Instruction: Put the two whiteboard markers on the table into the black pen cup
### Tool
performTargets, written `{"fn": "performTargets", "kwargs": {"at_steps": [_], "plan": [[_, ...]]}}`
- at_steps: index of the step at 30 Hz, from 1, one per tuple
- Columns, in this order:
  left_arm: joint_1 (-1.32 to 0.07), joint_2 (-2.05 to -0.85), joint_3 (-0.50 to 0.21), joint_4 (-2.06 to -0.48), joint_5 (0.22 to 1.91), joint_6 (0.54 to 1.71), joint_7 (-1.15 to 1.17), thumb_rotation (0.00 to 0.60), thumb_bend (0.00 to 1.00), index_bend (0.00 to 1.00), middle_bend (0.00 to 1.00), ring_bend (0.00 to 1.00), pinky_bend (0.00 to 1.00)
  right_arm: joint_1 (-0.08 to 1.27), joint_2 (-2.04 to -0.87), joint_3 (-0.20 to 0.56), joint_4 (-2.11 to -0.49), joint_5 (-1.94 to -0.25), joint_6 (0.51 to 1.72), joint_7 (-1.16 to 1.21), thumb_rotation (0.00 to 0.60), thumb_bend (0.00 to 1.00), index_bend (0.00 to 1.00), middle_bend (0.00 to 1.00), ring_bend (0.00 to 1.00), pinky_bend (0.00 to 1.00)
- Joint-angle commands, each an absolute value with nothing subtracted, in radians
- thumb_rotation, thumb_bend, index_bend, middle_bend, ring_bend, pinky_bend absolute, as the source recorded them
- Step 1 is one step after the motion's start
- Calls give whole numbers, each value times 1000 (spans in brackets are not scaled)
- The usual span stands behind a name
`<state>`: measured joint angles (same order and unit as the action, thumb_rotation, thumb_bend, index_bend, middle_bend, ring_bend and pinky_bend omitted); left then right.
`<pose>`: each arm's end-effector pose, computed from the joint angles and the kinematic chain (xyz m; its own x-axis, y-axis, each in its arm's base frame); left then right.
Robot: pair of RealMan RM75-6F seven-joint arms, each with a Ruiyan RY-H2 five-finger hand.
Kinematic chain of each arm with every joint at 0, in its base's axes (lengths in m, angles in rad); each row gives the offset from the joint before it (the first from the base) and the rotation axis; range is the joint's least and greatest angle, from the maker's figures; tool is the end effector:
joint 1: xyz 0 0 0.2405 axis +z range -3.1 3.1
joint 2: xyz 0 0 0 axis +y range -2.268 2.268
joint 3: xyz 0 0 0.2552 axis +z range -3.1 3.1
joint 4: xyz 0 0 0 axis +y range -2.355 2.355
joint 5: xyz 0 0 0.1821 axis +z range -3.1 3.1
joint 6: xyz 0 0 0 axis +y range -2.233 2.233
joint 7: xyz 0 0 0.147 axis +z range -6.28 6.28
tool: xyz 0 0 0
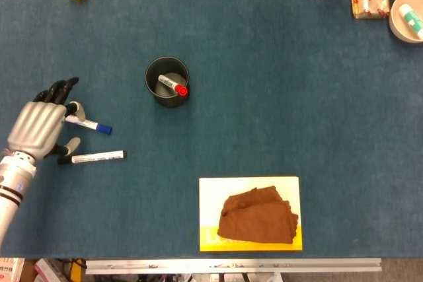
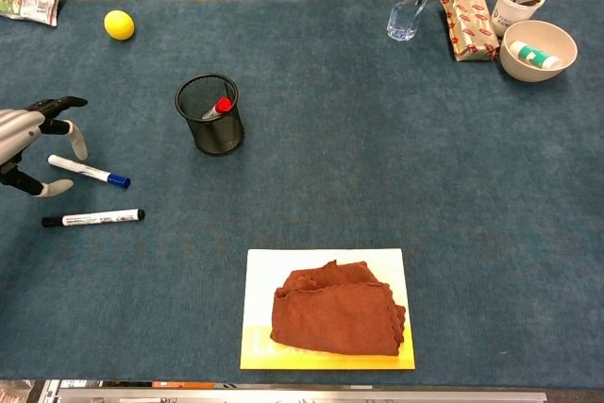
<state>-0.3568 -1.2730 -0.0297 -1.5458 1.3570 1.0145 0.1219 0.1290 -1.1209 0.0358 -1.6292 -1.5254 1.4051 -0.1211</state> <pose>-0.2830 0.2438 0.0810 0.4407 0.3829 0.8119 0.8975 -0.1728 -0.4057 -0.2901 -0.1910 0.1680 0.4938 -0.0708 0.8667 -0.8687 -0.0851 0.4880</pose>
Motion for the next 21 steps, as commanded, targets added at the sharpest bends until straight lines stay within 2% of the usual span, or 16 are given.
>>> {"fn": "performTargets", "kwargs": {"at_steps": [1,9,14,21], "plan": [[-363,-1280,-33,-1540,1348,1008,114,600,268,419,0,0,171,130,-1121,35,-1629,-1525,1404,-121,600,0,396,365,267,399],[-383,-1303,-36,-1527,1311,987,140,600,269,423,0,0,171,129,-1115,37,-1635,-1525,1408,-112,600,0,396,365,267,399],[-398,-1314,-47,-1531,1220,952,194,600,314,424,0,0,171,128,-1112,37,-1638,-1526,1410,-107,600,0,396,365,267,399],[-423,-1327,-59,-1520,1113,917,249,600,325,431,0,0,171,130,-1112,35,-1637,-1524,1406,-108,600,0,396,365,267,399]]}}
